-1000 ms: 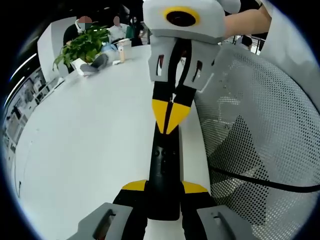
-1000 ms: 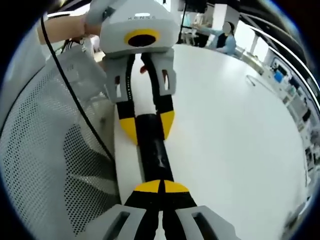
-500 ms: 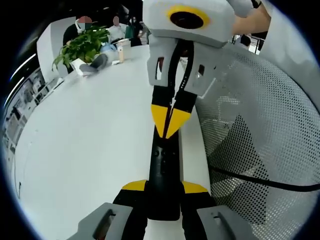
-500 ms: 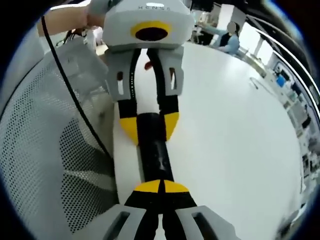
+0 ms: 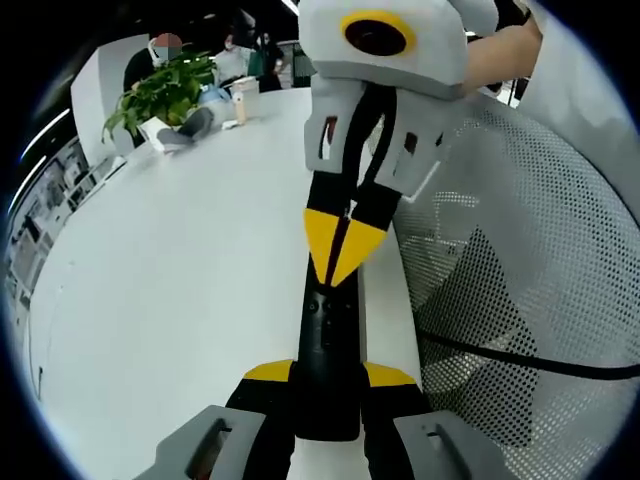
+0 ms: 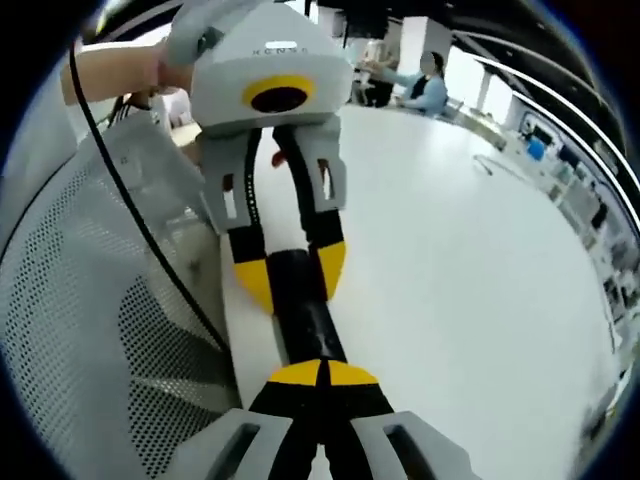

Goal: Press the specified remote control buttons in sequence, fully releasing each button before pressing the next.

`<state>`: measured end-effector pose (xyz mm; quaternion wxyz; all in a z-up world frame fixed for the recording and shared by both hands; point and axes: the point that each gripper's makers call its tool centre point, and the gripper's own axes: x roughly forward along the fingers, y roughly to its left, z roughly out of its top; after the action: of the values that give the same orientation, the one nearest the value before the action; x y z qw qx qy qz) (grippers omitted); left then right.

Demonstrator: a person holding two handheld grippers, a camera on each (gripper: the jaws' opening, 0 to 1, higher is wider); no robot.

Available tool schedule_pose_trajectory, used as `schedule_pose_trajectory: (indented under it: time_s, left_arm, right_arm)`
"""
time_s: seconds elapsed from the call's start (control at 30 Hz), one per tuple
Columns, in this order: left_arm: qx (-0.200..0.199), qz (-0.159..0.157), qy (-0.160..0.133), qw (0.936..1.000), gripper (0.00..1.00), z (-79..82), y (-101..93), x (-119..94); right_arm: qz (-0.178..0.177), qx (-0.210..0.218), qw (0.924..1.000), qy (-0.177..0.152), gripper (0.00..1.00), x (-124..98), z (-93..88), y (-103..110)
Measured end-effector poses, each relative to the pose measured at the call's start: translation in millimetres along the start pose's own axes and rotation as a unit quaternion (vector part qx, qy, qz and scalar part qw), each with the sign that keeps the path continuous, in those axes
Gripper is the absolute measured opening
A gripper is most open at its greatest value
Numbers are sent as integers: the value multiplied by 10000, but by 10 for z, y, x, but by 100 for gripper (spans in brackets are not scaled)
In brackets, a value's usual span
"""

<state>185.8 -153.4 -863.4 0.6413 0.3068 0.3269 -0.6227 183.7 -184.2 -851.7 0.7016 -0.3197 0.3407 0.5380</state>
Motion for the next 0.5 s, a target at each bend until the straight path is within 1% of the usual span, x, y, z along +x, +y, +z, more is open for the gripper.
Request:
schedule_pose_trajectory:
  time_s: [0.03, 0.23, 0.33, 0.43, 0.5]
  left_arm:
    - [3, -3, 12, 10000, 23, 1, 1, 0]
    - [10, -13, 4, 10000, 23, -1, 3, -4]
    - [6, -17, -1, 10000, 23, -1, 3, -4]
    - [12, -21, 1, 10000, 23, -1, 3, -5]
    - [7, -32, -10, 10000, 23, -1, 5, -6]
  right_arm:
    - [-33, -62, 10000, 28, 0, 11, 4, -14]
    - [20, -87, 9999, 94, 0, 17, 4, -23]
    - [37, -128, 9997, 183, 0, 29, 8, -25]
    - [28, 59, 9998, 181, 0, 29, 5, -36]
    - [-53, 30, 9999, 138, 0, 23, 6, -22]
